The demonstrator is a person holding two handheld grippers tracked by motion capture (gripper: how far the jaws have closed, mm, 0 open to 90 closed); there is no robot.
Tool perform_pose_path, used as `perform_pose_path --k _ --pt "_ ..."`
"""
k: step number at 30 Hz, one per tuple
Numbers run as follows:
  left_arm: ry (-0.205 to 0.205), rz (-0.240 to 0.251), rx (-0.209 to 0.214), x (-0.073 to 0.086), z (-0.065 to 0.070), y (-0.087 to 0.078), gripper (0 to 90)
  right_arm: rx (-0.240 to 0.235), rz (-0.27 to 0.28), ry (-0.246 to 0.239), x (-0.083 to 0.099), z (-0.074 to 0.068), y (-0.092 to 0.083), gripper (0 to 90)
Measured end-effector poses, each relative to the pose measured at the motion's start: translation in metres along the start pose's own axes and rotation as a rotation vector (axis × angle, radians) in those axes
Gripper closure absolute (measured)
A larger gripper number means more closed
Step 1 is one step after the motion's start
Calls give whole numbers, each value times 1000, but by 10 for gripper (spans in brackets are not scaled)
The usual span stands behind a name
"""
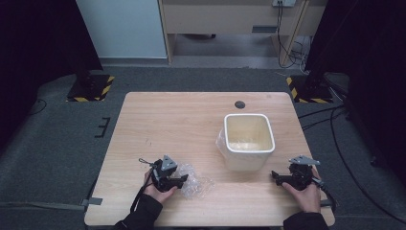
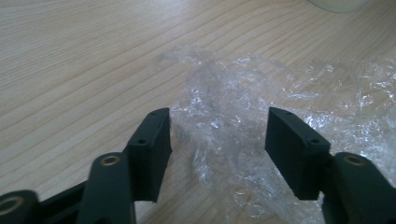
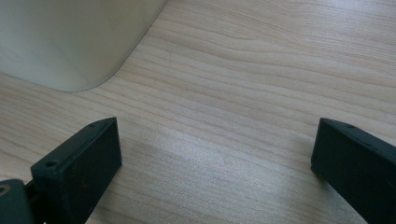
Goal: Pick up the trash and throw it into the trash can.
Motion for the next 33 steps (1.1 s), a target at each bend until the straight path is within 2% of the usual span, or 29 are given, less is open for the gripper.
perform_pose_path --k 7,13,15,16,19,20,21,23,24,25,28,33 --pt "17 -8 4 -1 4 -2 607 0 0 0 0 0 0 18" --pt "20 31 9 -8 4 -7 684 0 0 0 0 0 0 18" --pt "13 79 6 -16 3 -13 692 0 0 0 0 0 0 18" --pt "13 79 6 -16 3 -13 698 0 0 0 0 0 0 18" --pt "7 139 0 -28 1 -22 711 0 0 0 0 0 0 18" --pt "7 139 0 -28 1 -22 711 0 0 0 0 0 0 18" --pt "2 169 -3 -34 -1 -28 711 0 0 0 0 0 0 18" --pt "3 182 -5 -37 -2 -31 710 0 0 0 0 0 0 18" --pt "-1 212 -11 -44 -4 -37 710 0 0 0 0 0 0 18" --pt "-1 212 -11 -44 -4 -37 710 0 0 0 0 0 0 18" --pt "-8 260 -25 -54 -11 -47 710 0 0 0 0 0 0 18" --pt "-21 296 -42 -62 -20 -57 711 0 0 0 0 0 0 18"
Point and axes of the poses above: each handheld gripper's, and its own axes: y roughly forward along the jaws, x roughly out of its underside, z roughly to its right, the point moved 10 cm from there along y, roughly forward along the jaws, and after that the axes turned 12 degrees about z, right-handed, at the moved point
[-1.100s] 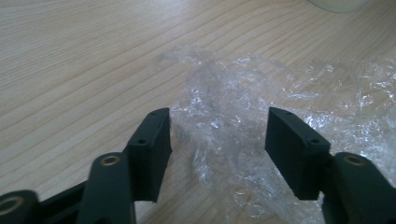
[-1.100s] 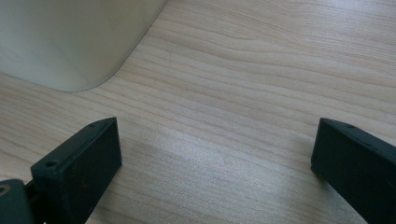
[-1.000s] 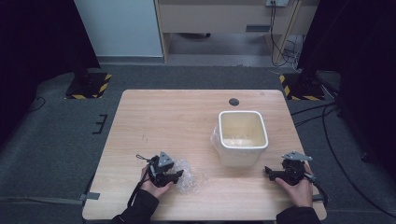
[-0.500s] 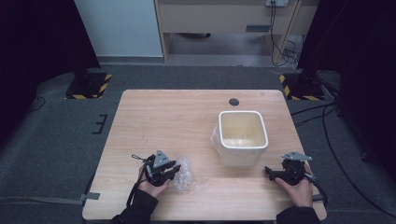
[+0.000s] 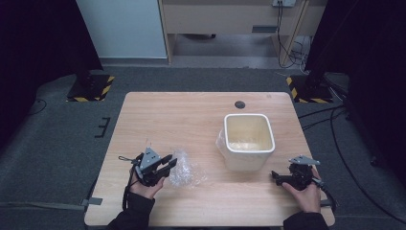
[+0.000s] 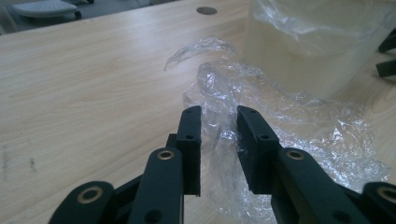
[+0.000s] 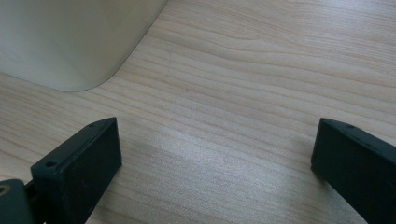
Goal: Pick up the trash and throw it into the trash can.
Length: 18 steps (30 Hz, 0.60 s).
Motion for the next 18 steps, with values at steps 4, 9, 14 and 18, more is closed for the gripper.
perform_pose_path --k 4,9,14,18 --pt "-8 32 -13 -9 -6 -6 721 0 0 0 0 0 0 18" --pt "-14 74 -24 -21 -11 -13 732 0 0 0 0 0 0 18" --pt "-20 116 -36 -33 -16 -20 736 0 0 0 0 0 0 18" --pt "-25 148 -42 -43 -20 -27 736 0 0 0 0 0 0 18"
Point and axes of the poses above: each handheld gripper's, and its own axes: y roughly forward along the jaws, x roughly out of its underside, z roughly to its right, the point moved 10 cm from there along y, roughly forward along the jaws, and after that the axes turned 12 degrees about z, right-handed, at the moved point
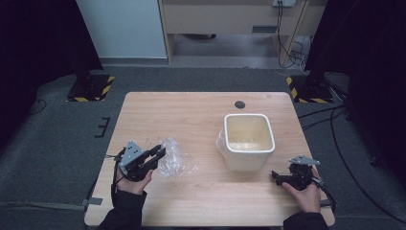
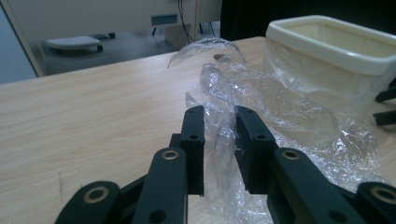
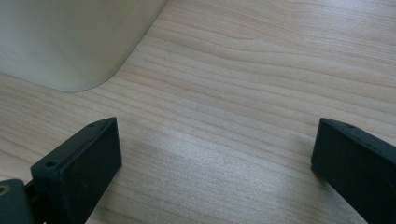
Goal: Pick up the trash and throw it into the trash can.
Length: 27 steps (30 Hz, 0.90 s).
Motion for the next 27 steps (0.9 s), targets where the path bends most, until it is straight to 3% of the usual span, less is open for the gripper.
perform_pose_path --k 4,13,27 --pt "-9 28 1 -11 -1 -2 735 0 0 0 0 0 0 18" --pt "30 93 21 -38 10 1 740 0 0 0 0 0 0 18" --pt "60 151 54 -69 28 21 743 0 0 0 0 0 0 17"
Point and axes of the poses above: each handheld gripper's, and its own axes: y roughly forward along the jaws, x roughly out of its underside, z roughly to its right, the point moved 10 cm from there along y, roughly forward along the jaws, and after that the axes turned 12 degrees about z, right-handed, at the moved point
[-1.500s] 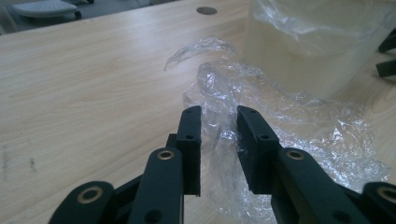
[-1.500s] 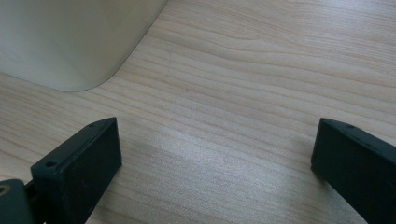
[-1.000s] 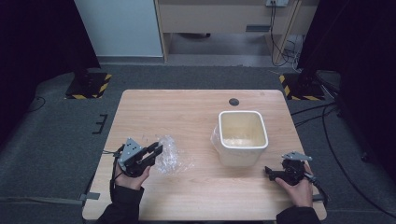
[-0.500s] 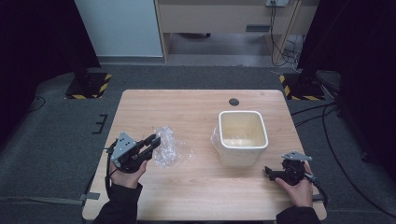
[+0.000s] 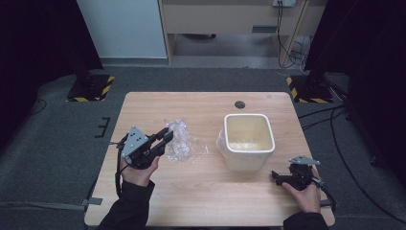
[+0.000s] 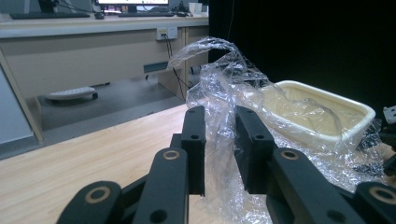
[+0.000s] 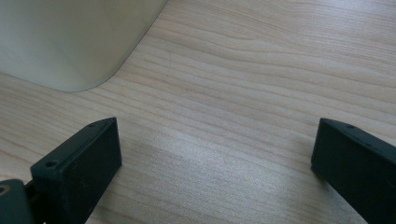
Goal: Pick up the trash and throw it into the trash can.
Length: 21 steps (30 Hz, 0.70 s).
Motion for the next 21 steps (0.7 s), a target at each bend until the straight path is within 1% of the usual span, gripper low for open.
perform_pose_path --k 3,6,9,14,16,17,19,20,21 --pt "2 8 2 -4 1 3 743 0 0 0 0 0 0 18" --pt "0 26 9 -12 4 9 743 0 0 0 0 0 0 17" --pt "6 29 13 -16 7 14 743 0 0 0 0 0 0 17" --pt "6 36 19 -21 10 21 744 0 0 0 0 0 0 17" --pt "5 39 25 -24 13 29 745 0 0 0 0 0 0 17" --pt "5 39 25 -24 13 29 746 0 0 0 0 0 0 17" --pt "4 40 27 -25 16 34 746 0 0 0 0 0 0 17" --pt "5 41 31 -26 18 39 747 0 0 0 0 0 0 17" --pt "5 41 31 -26 18 39 747 0 0 0 0 0 0 17"
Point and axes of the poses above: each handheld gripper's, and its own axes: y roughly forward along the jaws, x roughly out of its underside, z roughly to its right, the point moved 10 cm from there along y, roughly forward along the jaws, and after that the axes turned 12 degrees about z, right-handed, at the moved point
